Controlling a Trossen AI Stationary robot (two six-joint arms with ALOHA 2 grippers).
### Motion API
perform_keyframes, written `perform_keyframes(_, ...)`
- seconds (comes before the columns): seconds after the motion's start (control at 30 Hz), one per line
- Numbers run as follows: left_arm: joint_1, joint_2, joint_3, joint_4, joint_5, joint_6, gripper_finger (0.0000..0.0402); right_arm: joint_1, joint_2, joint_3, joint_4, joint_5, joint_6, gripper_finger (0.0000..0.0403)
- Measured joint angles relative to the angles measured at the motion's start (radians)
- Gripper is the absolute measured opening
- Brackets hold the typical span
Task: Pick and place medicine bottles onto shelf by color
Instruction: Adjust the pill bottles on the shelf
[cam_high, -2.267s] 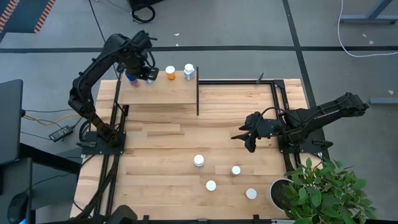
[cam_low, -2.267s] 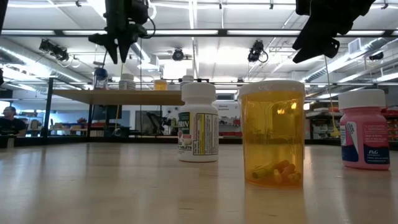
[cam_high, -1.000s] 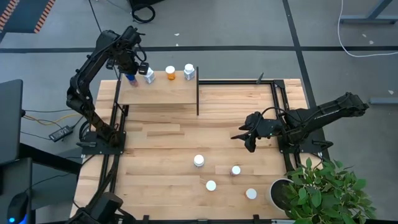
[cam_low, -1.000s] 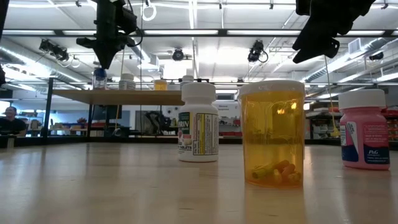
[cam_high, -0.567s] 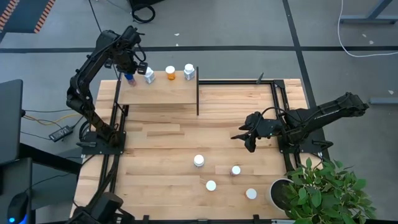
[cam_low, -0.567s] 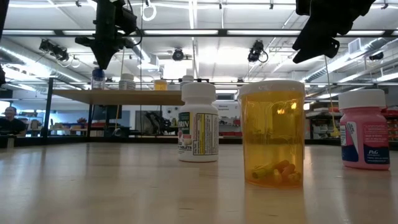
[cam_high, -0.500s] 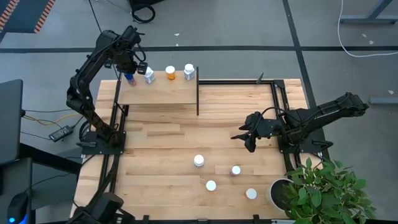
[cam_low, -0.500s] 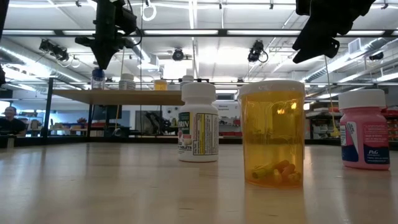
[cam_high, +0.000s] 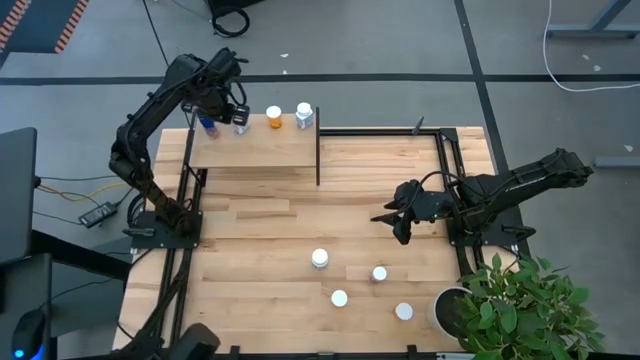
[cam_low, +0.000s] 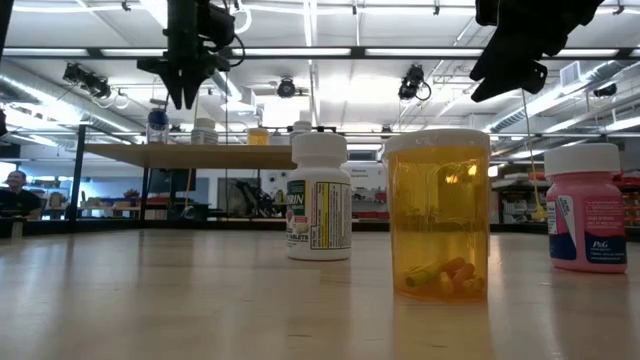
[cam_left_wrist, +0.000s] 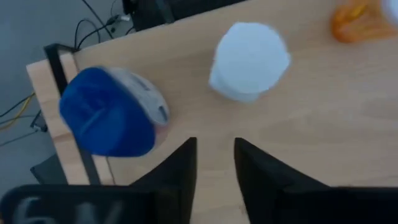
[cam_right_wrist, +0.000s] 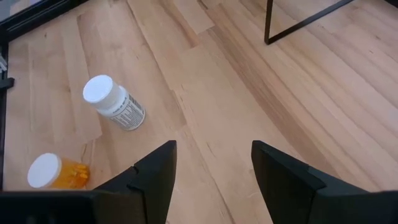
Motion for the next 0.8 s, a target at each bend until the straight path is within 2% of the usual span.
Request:
perform_keyframes(0.27,-0.026,-0.001,0.033,0.019,0.0,0.04,0.0224,0.0,0.0,0.0,0.002,-0.009,0.028,0.0216)
perform_keyframes(0.4,-0.024,-0.002,0.033,0.023,0.0,0.044,0.026,0.0,0.0,0.0,0.003,-0.01,0.03,0.0216)
perform_keyframes(0.63,0.001,0.036,0.027,0.048,0.004,0.068,0.0276,0.0,0.0,0.0,0.005,-0.011,0.03,0.0216)
perform_keyframes(0.8,-0.002,0.077,0.027,0.084,0.073,0.07,0.0276,0.0,0.0,0.0,0.005,-0.011,0.036,0.0216)
